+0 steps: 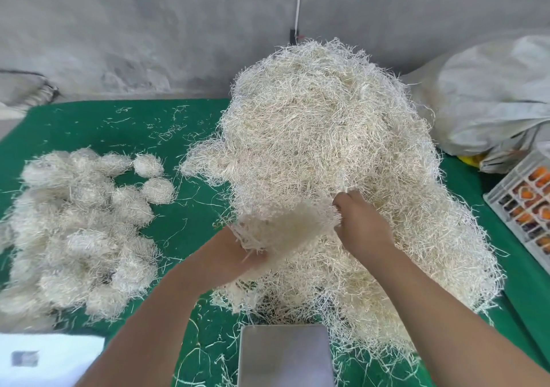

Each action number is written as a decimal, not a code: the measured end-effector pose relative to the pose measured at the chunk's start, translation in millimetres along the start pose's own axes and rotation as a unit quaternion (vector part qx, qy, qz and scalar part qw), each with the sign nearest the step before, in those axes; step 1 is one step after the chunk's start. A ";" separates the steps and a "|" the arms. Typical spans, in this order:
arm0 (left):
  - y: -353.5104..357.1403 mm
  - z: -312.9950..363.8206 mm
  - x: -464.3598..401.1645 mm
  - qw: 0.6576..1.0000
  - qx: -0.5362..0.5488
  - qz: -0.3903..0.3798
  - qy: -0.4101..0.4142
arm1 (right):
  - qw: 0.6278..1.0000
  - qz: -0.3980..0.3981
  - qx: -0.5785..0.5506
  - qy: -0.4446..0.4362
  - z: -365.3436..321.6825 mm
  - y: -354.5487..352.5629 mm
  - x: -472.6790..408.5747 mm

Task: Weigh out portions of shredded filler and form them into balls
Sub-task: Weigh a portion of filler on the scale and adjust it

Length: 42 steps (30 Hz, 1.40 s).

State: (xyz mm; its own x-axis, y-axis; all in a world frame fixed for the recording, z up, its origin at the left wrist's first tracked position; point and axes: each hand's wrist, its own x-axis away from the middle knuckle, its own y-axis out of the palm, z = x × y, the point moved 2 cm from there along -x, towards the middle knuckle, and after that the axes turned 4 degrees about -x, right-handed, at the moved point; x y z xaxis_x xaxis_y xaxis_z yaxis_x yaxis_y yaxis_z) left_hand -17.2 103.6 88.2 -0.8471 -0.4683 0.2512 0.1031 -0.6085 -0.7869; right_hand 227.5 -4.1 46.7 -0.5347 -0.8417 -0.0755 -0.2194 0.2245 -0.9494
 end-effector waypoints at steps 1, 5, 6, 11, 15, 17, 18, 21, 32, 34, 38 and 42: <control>1.6 1.6 -0.2 1.000 -0.015 -0.024 0.007 | 1.000 -0.008 -0.004 0.009 1.5 0.7 -1.5; 8.5 11.6 -3.5 0.999 -0.003 -0.039 0.021 | 0.998 -0.021 0.001 0.057 3.2 5.0 -8.5; 10.6 14.5 -4.2 0.999 0.005 -0.030 0.025 | 0.998 -0.020 0.001 0.067 4.4 5.7 -10.6; 27.2 29.7 -6.9 0.999 0.026 -0.008 0.023 | 0.992 -0.043 -0.010 0.121 9.6 12.1 -24.3; 32.4 36.2 -1.7 0.999 0.041 0.010 0.014 | 0.981 -0.061 -0.085 0.165 12.2 24.6 -34.2; 33.7 39.5 1.5 0.999 0.047 0.018 0.012 | 0.975 -0.057 -0.111 0.187 16.2 29.3 -35.7; 34.6 41.3 2.8 0.999 0.040 0.016 0.015 | 0.972 -0.056 -0.118 0.197 19.1 31.5 -35.9; 38.1 44.1 5.9 1.000 0.025 0.002 0.011 | 0.962 -0.064 -0.147 0.221 27.1 39.6 -34.9; 37.9 45.5 4.6 0.999 0.022 0.026 0.012 | 0.939 -0.049 -0.200 0.276 31.3 53.0 -38.2; 33.4 37.6 3.8 0.998 0.049 0.042 -0.010 | 0.946 -0.077 -0.208 0.238 30.4 45.7 -39.8; 22.2 16.8 1.4 0.996 0.058 0.063 -0.027 | 0.957 -0.230 -0.152 0.089 34.9 8.3 -29.8; 26.7 4.9 0.1 0.982 0.143 0.113 -0.044 | 0.939 -0.342 0.022 0.010 43.2 -26.5 -21.1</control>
State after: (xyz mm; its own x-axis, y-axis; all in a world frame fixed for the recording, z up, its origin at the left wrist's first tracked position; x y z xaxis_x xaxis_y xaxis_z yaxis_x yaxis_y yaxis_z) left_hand -12.0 84.3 70.0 -0.7387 -0.6582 0.1452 0.4370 -0.6317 -0.6402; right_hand 279.8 -13.6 60.3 -0.2951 -0.7721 0.5628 -0.4836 -0.3873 -0.7850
